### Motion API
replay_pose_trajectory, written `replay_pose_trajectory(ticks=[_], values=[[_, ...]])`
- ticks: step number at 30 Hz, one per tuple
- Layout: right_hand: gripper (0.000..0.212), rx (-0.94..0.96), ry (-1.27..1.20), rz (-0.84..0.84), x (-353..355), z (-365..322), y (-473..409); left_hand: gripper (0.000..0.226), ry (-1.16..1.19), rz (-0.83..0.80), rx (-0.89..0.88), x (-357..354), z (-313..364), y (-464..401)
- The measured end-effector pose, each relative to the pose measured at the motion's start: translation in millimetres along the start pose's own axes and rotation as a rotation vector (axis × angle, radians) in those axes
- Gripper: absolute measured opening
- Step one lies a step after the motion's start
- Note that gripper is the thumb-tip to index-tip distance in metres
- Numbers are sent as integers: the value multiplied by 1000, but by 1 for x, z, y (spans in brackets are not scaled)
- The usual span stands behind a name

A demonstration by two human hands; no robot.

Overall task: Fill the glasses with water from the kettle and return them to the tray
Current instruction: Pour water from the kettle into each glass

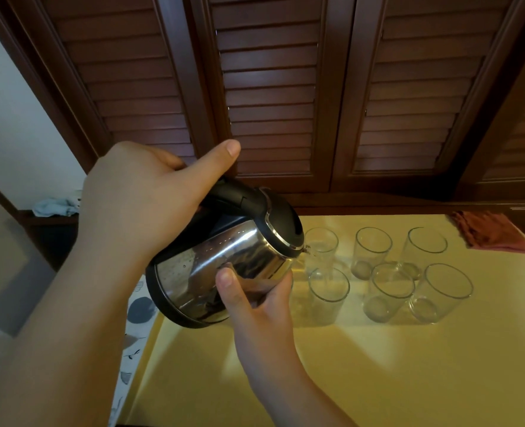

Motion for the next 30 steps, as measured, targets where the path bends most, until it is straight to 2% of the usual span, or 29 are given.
replay_pose_trajectory(ticks=[24, 30], values=[[81, -10, -16, -6, 3, 1, 2, 81, -31, 12, -63, -3, 5, 1], [70, -12, -11, 28, -1, 3, 3, 82, -41, 12, -108, 0, 3, -1]])
Point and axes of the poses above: each hand's wrist, its own y-axis away from the middle knuckle, its own x-axis out of the back of the hand, z = x × y, the point moved 8 cm from there along -y, towards the middle knuckle, and after that the axes turned 13 degrees about -x, right-handed, at the moved point
